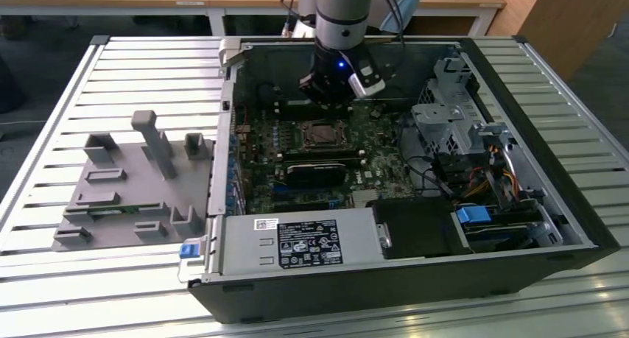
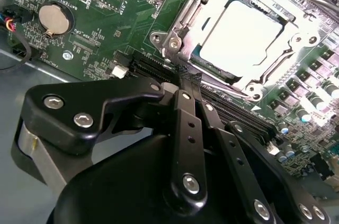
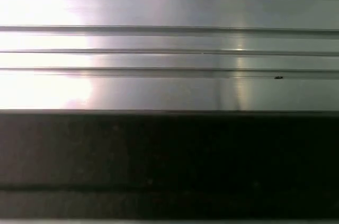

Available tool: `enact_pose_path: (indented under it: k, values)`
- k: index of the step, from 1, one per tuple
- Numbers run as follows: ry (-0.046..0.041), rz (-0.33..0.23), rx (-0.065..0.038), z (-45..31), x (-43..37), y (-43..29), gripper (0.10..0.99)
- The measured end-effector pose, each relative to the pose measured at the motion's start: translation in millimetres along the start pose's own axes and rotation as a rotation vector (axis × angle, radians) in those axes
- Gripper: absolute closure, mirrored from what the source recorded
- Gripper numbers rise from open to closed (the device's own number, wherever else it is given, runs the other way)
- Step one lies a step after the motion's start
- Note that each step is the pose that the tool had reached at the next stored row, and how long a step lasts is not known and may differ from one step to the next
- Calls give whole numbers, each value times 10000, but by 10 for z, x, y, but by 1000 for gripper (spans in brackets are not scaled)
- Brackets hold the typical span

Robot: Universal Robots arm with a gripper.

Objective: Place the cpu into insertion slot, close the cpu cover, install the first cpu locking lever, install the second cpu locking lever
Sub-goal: 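Install the first cpu locking lever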

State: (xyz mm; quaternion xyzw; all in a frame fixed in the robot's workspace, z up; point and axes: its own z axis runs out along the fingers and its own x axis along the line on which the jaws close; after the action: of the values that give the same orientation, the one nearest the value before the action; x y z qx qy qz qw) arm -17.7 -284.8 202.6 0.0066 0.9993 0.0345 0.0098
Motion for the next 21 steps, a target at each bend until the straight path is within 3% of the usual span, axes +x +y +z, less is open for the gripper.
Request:
enact_pose_path:
  k: [8,18,21]
  values:
    - [4,-1,103,41,1,2,980]
    - [-4,-2,107,14,-1,5,980]
    - [-2,-3,211,24,0,4,980]
